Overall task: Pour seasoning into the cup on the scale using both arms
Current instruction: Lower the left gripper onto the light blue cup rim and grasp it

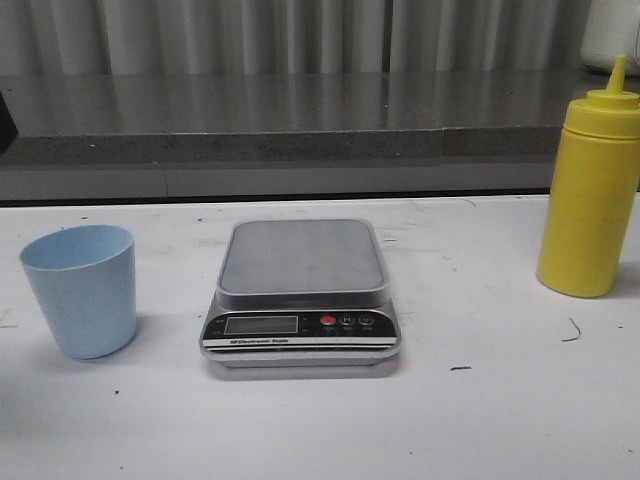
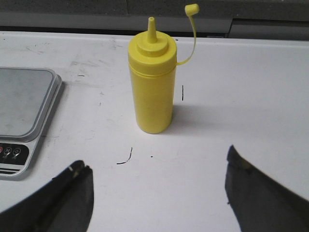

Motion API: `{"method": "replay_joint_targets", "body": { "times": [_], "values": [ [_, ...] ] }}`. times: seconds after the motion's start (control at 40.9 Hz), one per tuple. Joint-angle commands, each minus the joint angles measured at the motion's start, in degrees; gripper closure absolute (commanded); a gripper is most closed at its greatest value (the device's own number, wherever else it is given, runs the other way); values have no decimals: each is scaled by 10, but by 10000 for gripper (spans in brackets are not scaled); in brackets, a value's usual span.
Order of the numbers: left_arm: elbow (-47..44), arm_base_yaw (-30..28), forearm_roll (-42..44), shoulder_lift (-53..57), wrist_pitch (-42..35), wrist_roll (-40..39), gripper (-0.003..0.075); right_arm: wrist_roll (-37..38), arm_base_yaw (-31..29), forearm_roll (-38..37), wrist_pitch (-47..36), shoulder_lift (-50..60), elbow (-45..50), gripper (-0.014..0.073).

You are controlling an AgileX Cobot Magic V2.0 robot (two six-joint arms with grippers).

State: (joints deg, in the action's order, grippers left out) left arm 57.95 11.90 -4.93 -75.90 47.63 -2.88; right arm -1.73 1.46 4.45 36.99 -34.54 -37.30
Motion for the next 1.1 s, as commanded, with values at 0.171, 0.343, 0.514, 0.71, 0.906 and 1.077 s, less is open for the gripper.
{"method": "replay_joint_targets", "body": {
  "times": [0.171, 0.343, 0.514, 0.71, 0.906, 1.077],
  "values": [
    [61, 4, -6, -104, -21, 0, 247, 0, -2, -1, -35, -4, -17, 12],
    [83, 4, -6, -161, -29, 0, 247, 0, -2, -1, -35, -4, -17, 12],
    [98, 4, -6, -204, -30, 0, 249, 0, -2, -1, -35, -4, -17, 12],
    [101, 4, -6, -225, -33, 0, 405, 0, -2, -1, -35, -4, -17, 12],
    [102, 4, -6, -225, -45, 0, 599, 0, -2, -1, -35, -4, -17, 12],
    [106, 4, -6, -225, -43, 0, 709, 0, -2, -1, -35, -4, -17, 12]
  ]
}}
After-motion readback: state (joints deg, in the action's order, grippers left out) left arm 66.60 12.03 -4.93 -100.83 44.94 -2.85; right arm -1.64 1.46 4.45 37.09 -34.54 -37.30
